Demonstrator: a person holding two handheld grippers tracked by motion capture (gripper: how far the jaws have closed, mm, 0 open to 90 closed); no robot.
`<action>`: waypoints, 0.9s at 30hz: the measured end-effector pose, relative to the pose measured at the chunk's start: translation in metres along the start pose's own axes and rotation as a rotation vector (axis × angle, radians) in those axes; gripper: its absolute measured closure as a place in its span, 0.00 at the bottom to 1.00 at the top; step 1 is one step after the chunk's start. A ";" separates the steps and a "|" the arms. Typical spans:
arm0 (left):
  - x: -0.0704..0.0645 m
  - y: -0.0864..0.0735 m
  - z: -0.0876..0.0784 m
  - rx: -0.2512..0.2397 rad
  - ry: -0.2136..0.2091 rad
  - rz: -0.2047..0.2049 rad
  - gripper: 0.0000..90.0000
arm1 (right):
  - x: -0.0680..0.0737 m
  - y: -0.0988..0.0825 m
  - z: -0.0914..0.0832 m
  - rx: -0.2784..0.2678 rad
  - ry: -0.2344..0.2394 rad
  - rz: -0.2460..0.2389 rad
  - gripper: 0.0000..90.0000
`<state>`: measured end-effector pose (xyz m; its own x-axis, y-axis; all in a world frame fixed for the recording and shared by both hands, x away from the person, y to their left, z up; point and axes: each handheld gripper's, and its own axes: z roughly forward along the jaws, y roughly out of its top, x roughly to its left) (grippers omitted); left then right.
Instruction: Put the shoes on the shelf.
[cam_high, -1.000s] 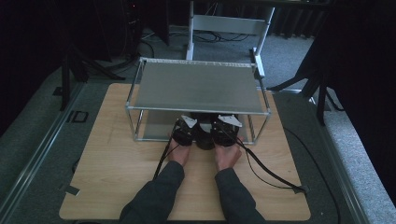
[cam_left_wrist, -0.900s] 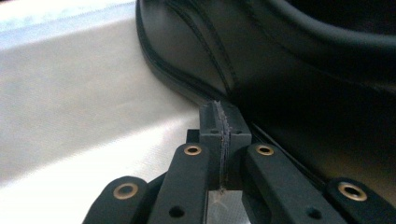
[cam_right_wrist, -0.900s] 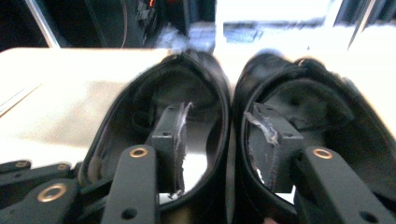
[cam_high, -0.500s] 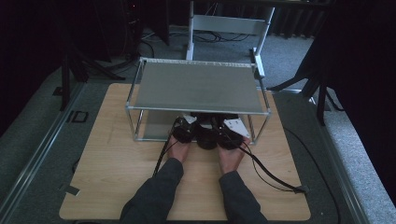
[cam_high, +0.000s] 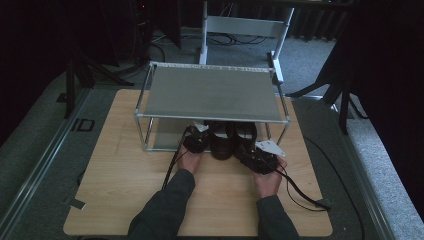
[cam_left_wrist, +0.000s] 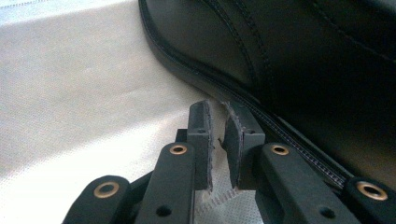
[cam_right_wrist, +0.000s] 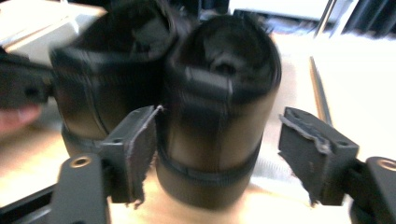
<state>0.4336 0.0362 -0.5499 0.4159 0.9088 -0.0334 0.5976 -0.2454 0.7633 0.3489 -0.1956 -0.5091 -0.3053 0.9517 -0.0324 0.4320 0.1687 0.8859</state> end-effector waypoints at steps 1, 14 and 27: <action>0.001 0.000 0.001 0.004 -0.001 -0.002 0.90 | -0.002 -0.004 0.002 0.021 0.014 0.008 0.32; 0.003 0.002 0.007 0.017 -0.054 -0.038 1.00 | -0.005 -0.013 0.024 0.076 0.048 0.028 0.37; 0.014 -0.005 -0.015 0.017 -0.076 -0.021 0.81 | -0.021 -0.015 0.007 0.113 0.054 0.035 0.34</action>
<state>0.4259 0.0553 -0.5444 0.4536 0.8858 -0.0980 0.6177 -0.2332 0.7511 0.3549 -0.2165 -0.5254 -0.3324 0.9428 0.0249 0.5351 0.1668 0.8282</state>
